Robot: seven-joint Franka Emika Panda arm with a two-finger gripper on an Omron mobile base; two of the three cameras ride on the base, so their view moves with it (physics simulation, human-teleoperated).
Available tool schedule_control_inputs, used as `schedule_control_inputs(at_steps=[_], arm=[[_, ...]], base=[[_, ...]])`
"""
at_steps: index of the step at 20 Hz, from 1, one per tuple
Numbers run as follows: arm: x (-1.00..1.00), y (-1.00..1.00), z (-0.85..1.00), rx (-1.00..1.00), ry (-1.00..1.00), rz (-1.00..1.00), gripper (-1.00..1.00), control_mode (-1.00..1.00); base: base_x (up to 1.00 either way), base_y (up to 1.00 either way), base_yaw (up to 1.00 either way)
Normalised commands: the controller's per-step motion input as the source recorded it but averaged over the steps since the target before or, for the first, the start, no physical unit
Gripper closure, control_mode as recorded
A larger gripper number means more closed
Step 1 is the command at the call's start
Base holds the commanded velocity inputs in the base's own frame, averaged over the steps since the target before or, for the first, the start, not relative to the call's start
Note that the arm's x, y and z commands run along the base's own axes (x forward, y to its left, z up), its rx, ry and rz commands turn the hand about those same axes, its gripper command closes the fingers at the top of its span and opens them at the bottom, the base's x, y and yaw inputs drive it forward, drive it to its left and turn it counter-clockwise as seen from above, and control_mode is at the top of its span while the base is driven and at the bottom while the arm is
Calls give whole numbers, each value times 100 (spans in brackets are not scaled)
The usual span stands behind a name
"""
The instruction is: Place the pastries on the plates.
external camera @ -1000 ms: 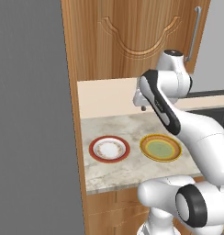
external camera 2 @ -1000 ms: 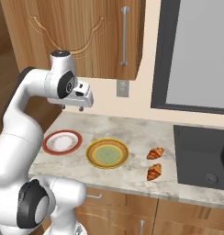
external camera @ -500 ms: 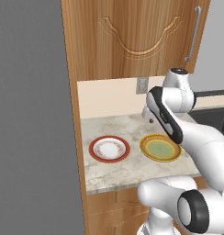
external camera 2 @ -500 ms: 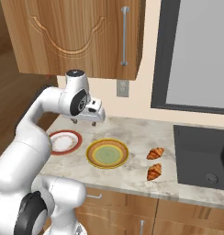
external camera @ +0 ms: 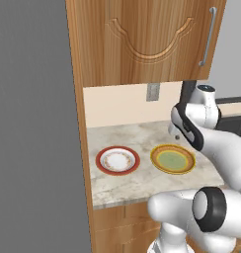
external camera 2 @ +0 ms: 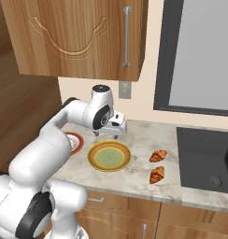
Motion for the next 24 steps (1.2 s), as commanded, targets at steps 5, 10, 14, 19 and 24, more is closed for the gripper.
schedule_control_inputs(at_steps=[5,10,14,19,24], arm=[[16,-61,-21,0,10,-12,-100,-100],[24,-58,-31,0,5,-21,-100,-100],[36,-54,-38,1,1,-19,-100,-100],[23,-56,-29,0,2,-20,-100,-100],[12,-57,-17,0,0,-13,-100,-100]], base=[[0,0,0],[0,0,0],[0,0,0],[0,0,0],[0,0,0]])
